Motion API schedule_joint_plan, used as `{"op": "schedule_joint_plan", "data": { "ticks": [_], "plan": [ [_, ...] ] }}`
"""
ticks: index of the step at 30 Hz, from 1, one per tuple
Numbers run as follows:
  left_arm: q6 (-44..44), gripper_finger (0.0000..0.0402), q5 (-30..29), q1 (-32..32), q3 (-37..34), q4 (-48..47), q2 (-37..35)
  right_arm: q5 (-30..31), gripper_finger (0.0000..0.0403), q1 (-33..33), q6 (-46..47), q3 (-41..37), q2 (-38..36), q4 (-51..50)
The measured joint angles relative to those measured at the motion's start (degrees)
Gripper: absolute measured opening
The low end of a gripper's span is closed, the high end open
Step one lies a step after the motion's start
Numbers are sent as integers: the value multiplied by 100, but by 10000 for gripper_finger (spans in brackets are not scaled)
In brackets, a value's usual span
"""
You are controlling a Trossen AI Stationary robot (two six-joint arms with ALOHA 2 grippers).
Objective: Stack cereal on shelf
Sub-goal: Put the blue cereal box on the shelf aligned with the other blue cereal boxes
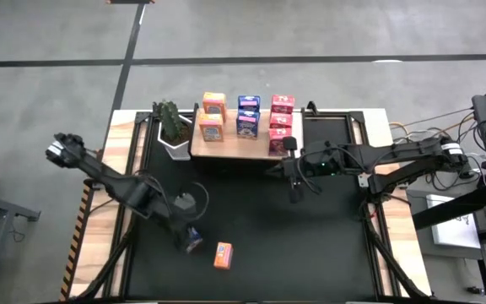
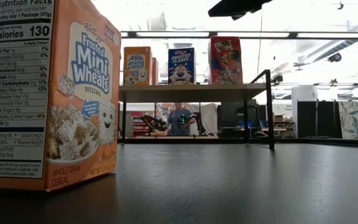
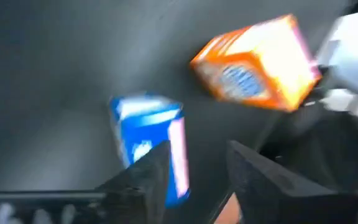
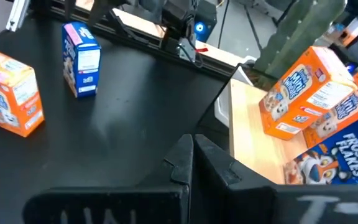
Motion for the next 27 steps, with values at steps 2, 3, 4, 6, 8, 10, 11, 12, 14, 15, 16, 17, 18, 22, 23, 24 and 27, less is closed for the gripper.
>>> {"op": "schedule_joint_plan", "data": {
  "ticks": [2,3,4,6,8,10,11,12,14,15,16,17,18,22,23,24,27],
  "plan": [
    [-386,168,41,-127,311,-547,316,-2,9,-1,-105,-57,3,52],
    [-504,183,52,-175,479,-848,482,-2,9,-1,-133,-66,7,63],
    [-584,196,49,-217,661,-1145,655,-2,9,-1,-162,-72,7,82],
    [-646,220,30,-266,1054,-1727,992,-4,9,-1,-174,-72,7,91],
    [-641,239,-90,-328,1402,-2206,1293,-3,9,-1,-176,-72,7,95],
    [-548,253,-324,-404,1649,-2444,1533,-4,9,-1,-175,-72,7,93],
    [-480,258,-370,-427,1736,-2467,1630,-2,9,-1,-171,-72,7,92],
    [-418,261,-378,-439,1799,-2462,1707,-4,9,-1,-165,-72,7,87],
    [-350,265,-390,-464,1875,-2457,1844,-6,9,-1,-105,-72,7,79],
    [-326,265,-392,-469,1884,-2456,1901,-6,9,-1,-100,-72,7,79],
    [-304,266,-394,-479,1882,-2464,1951,-6,9,-1,-66,-72,7,79],
    [-302,266,-396,-487,1856,-2452,1982,-6,9,-1,-55,-72,7,78],
    [-304,266,-407,-494,1825,-2458,2002,-8,9,-1,-34,-72,7,68],
    [-302,266,-555,-538,1735,-2451,2058,-8,8,-1,49,-72,7,49],
    [-305,266,-604,-538,1706,-2460,2062,-8,9,-1,53,-72,7,49],
    [-309,266,-643,-543,1675,-2467,2063,-10,9,-1,57,-72,7,45],
    [-308,264,-674,-563,1542,-2347,2063,-8,9,-1,102,-72,7,40]
  ]
}}
